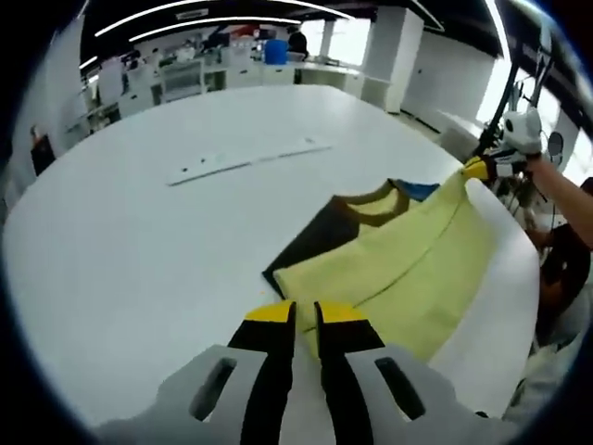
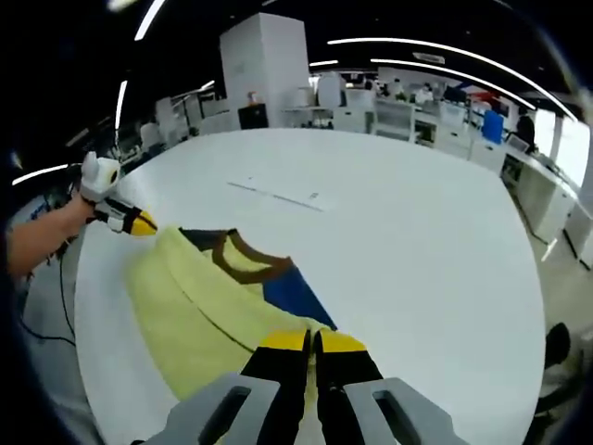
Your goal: Fold the garment on the visible template until the final outline fits inside the template.
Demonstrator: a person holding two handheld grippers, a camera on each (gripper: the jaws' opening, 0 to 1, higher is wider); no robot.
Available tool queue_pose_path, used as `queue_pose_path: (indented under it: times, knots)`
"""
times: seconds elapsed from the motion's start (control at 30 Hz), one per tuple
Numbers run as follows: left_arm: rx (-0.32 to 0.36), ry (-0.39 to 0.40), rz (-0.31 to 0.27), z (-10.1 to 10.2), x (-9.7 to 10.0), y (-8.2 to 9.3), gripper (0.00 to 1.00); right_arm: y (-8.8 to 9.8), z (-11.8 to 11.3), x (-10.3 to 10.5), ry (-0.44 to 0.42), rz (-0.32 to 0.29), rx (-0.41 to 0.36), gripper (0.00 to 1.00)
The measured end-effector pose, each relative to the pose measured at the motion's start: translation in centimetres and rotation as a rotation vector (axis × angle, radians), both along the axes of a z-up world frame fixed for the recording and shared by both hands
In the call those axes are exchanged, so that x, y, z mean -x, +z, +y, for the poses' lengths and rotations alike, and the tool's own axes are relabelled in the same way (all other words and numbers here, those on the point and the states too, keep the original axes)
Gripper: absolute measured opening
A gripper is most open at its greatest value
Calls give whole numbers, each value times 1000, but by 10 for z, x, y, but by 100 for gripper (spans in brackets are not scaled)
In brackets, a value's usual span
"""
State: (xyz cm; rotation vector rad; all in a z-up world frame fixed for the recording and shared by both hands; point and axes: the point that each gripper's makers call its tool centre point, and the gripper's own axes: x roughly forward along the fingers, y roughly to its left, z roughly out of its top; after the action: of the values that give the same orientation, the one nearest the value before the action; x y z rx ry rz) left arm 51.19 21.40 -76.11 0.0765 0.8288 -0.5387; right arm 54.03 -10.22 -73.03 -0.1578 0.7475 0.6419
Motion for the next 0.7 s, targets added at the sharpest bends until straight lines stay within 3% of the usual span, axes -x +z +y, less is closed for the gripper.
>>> queue_pose_path:
  times: [0.27, 0.43, 0.7]
  knots:
    - [-4, 10, 40, 0, 4, -14, 12, -3, -2, 0, 3, 2, 15, 0]
    - [5, 0, 36, -5, 2, -14, 0, -4, -3, 0, 4, 3, 18, 0]
    - [10, -13, -24, -4, -2, 4, 0, -2, -5, 0, 5, -2, 18, 0]
